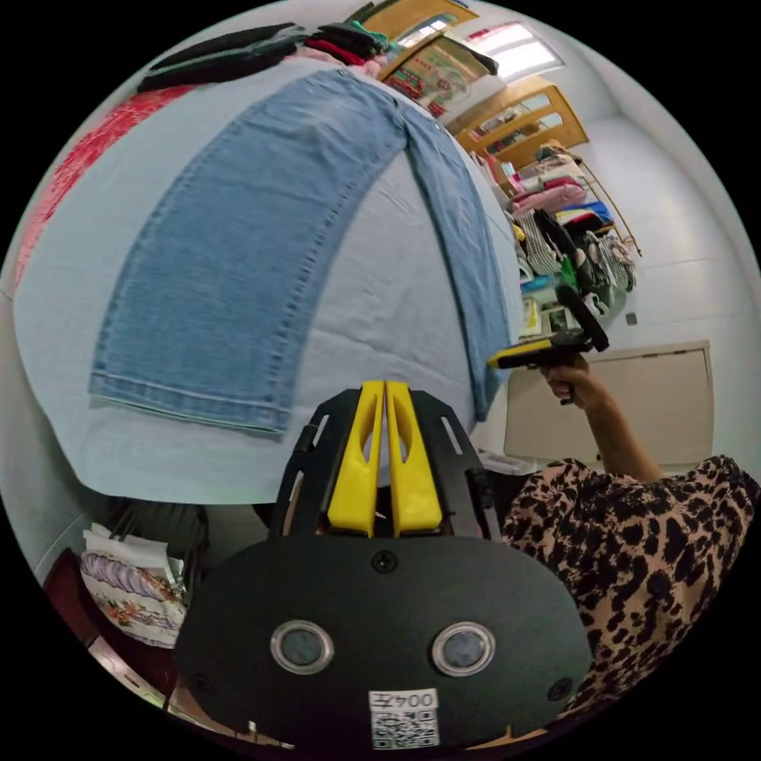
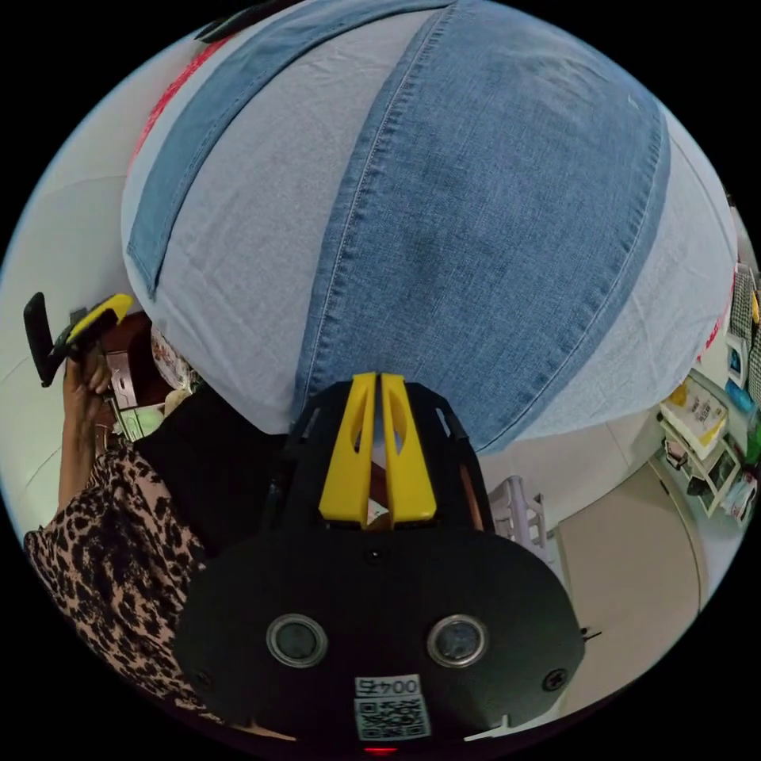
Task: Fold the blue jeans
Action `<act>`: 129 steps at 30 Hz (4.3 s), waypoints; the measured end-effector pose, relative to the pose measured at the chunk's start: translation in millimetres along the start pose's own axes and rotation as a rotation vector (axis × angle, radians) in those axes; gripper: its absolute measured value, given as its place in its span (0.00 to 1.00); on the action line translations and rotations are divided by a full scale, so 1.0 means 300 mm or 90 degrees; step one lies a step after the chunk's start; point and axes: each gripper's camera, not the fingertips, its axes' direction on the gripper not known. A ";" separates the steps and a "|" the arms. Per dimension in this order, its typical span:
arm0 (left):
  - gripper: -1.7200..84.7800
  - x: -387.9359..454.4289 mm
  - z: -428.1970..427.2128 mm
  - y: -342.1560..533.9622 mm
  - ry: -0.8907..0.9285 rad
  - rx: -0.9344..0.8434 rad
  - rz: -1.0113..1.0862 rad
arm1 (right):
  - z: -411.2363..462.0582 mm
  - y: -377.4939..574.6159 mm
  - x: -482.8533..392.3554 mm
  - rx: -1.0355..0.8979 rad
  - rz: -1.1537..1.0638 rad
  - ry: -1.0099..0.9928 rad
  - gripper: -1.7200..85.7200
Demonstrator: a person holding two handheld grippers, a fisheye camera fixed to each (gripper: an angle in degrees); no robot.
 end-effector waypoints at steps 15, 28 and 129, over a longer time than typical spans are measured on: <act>0.02 -0.366 -0.320 -0.130 -0.017 0.024 0.034 | 0.006 -0.169 -0.090 -0.035 0.120 -0.011 0.01; 0.03 -0.454 -0.447 -0.399 -0.019 0.007 0.108 | 0.019 -0.235 -0.163 -0.021 0.130 0.011 0.01; 0.02 0.151 0.206 0.316 0.039 -0.027 0.127 | -0.358 0.138 0.267 0.157 0.197 -0.112 0.01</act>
